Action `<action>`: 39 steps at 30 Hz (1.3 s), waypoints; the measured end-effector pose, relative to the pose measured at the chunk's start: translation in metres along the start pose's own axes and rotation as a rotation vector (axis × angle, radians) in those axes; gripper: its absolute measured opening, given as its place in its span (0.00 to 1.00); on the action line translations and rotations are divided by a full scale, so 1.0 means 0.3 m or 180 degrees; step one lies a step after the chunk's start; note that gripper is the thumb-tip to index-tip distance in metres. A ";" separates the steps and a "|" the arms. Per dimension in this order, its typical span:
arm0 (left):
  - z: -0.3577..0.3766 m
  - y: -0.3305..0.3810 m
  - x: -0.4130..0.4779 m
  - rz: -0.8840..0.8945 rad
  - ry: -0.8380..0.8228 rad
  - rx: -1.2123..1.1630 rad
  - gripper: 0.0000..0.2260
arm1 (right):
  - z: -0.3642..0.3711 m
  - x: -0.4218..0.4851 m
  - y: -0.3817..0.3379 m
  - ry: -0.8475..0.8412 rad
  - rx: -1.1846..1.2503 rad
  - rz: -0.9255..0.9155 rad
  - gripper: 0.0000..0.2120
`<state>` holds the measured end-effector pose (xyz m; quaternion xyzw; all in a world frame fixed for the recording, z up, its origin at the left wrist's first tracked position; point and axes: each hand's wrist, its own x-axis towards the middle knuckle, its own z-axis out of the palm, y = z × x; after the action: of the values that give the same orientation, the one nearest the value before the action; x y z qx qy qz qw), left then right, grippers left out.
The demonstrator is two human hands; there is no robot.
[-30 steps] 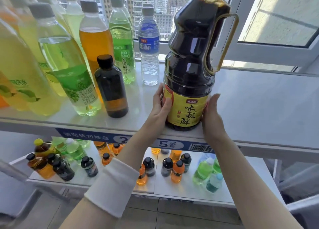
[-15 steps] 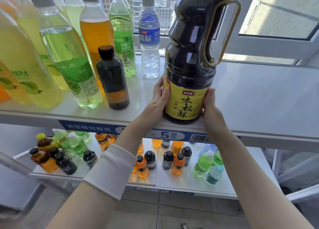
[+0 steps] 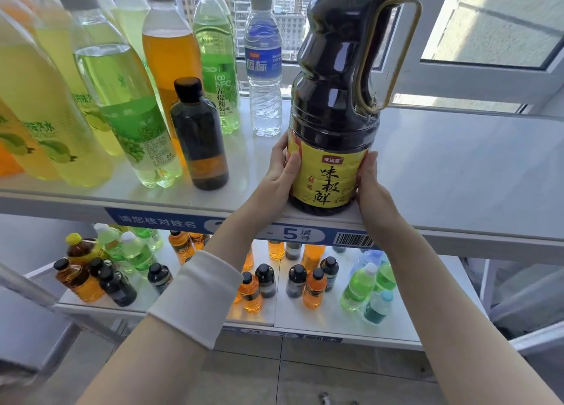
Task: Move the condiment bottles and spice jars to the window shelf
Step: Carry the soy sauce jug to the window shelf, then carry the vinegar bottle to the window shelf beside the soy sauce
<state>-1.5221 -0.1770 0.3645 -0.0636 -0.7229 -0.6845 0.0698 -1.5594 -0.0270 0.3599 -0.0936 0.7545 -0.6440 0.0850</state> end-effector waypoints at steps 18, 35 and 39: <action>0.424 -0.213 -0.518 0.0906 0.1382 0.2083 0.17 | -0.265 -0.640 0.372 0.0462 -0.1692 -0.1175 0.31; 0.841 -0.543 -1.185 0.0608 -0.2136 0.3378 0.24 | -0.247 -1.582 0.822 0.1398 -0.3123 0.1394 0.30; 0.909 -0.538 -1.428 0.0762 -0.2854 0.3086 0.23 | -0.127 -1.875 0.867 0.1549 -0.3024 0.2074 0.31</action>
<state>-1.1353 0.0878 0.1113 -0.3830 -0.8955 -0.1772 -0.1412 -1.0327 0.1903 0.1132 0.2631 0.9460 -0.1821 0.0518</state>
